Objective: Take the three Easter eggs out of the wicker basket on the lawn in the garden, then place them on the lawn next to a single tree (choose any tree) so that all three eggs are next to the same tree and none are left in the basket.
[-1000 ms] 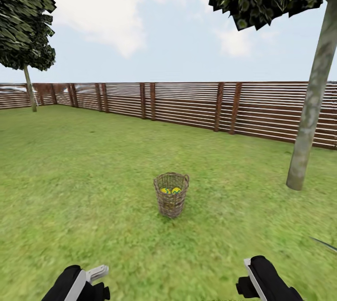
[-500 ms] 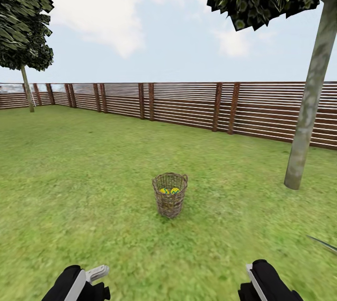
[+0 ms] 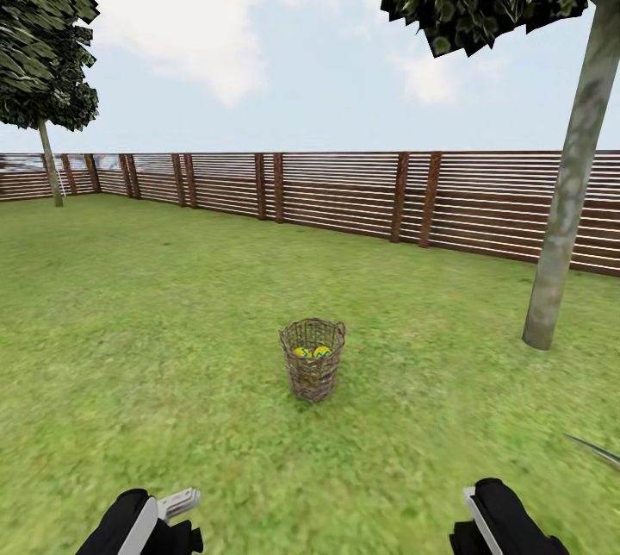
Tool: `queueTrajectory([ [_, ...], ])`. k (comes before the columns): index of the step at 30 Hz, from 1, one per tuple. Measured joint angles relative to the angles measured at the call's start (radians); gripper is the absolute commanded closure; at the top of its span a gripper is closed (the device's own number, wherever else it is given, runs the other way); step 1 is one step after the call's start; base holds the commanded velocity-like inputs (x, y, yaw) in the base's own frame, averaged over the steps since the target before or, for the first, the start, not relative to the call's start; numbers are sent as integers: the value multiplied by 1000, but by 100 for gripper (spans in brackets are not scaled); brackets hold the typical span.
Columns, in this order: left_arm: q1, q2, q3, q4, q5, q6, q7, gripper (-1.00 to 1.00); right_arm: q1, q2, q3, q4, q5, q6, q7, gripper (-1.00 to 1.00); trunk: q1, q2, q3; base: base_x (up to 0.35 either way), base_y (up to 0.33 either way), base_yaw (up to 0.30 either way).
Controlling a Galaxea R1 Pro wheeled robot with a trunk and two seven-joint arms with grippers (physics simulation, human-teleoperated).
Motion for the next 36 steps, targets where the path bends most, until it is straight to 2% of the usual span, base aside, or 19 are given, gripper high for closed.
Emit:
queueTrajectory([
  [11, 0, 1, 0, 0, 2, -1, -7, -100, 0, 0, 3, 6, 5, 5, -2, -100, -1, 0, 0, 226, 88, 0],
  [17, 0, 0, 0, 1, 2, 0, -8, -100, 0, -32, 1, -4, -1, 5, 3, -100, -1, 0, 0, 327, 99, 0],
  [24, 0, 1, 0, 1, 3, -1, -6, -100, 0, -18, 14, -1, 5, 6, -3, -100, -1, 0, 0, 328, 102, 0],
  [28, 0, 0, 0, 1, 3, -1, -6, -100, 0, -23, 29, -1, 5, 6, -1, -100, -1, 0, 0, 328, 101, 0],
  [36, 0, 0, 2, 1, 3, -1, -6, -100, 0, -25, 31, -3, 2, 6, 2, -100, -1, 0, 0, 328, 86, 0],
])
